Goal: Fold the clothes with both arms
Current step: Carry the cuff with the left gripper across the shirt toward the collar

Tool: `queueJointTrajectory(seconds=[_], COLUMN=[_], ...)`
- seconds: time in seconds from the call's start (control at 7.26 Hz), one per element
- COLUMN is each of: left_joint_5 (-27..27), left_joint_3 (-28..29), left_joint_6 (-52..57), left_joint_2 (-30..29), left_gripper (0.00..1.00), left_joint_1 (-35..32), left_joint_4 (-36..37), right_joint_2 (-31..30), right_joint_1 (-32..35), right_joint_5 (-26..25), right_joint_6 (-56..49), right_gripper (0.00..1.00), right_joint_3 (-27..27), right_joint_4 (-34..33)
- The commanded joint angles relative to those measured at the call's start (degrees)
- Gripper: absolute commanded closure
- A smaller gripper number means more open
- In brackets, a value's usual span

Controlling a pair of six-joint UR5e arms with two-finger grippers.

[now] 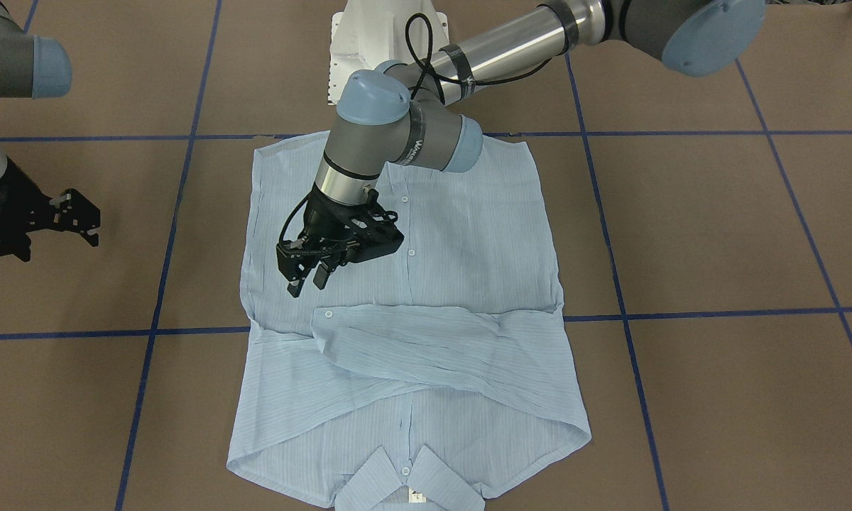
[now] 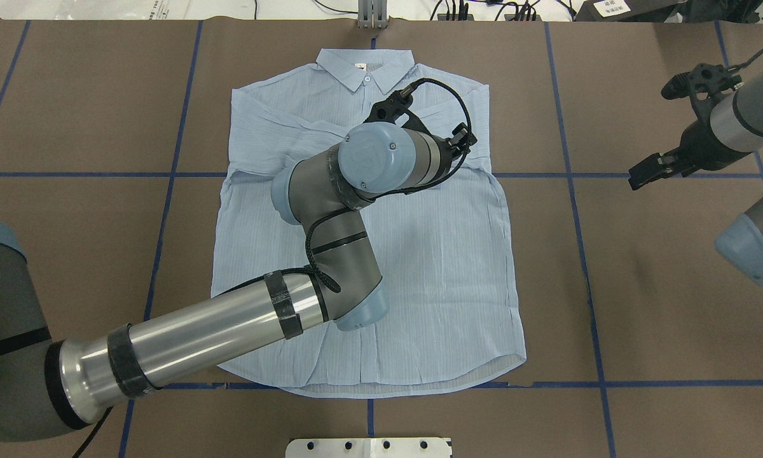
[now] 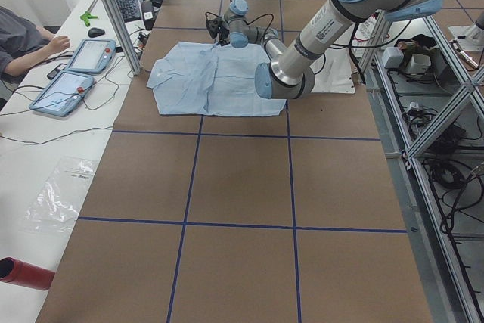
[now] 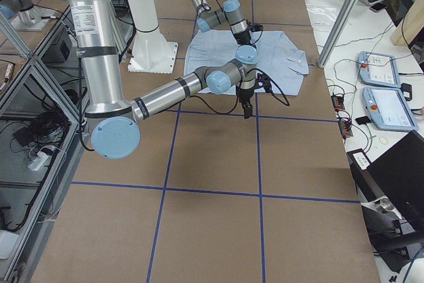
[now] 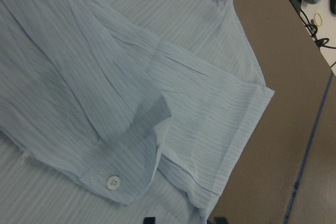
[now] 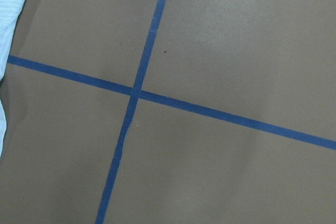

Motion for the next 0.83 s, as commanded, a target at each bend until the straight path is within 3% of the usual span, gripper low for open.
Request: queueJointTrajectory(seconds=[0.0,0.14,0.28,0.41,0.55,0.69], left_joint_5=[-7.0,-9.9,-10.5,-15.6,-18.4,-18.6], left_joint_3=[-1.6,-6.6,-15.8,-23.6,-29.6,-35.0], left_joint_6=[2.1,3.8,8.9,14.6,18.0,18.3], left_joint_2=[3.3,6.6,12.5,16.1,18.9,23.0], left_gripper=[0.01,0.01,0.01,0.01,0.01,0.01], left_joint_1=[-2.7,-4.0,-4.3,-6.7,-8.3,-8.3], left_joint_4=[1.5,4.5,8.7,16.2,21.5,22.1], right_joint_2=[0.0,-0.4,-0.9,-1.5,-2.6,-3.2], right_joint_1=[0.0,-1.1,-4.6,-8.7,-15.1,-21.6], right_joint_5=[-0.1,0.1,-0.8,-3.1,-8.5,-14.8], right_joint_6=[3.9,10.4,17.9,25.3,31.3,37.9], right_gripper=[0.00,0.00,0.00,0.00,0.00,0.00], right_joint_3=[0.7,1.5,3.3,6.2,9.0,10.9], right_joint_4=[1.9,6.7,9.0,9.1,9.1,9.1])
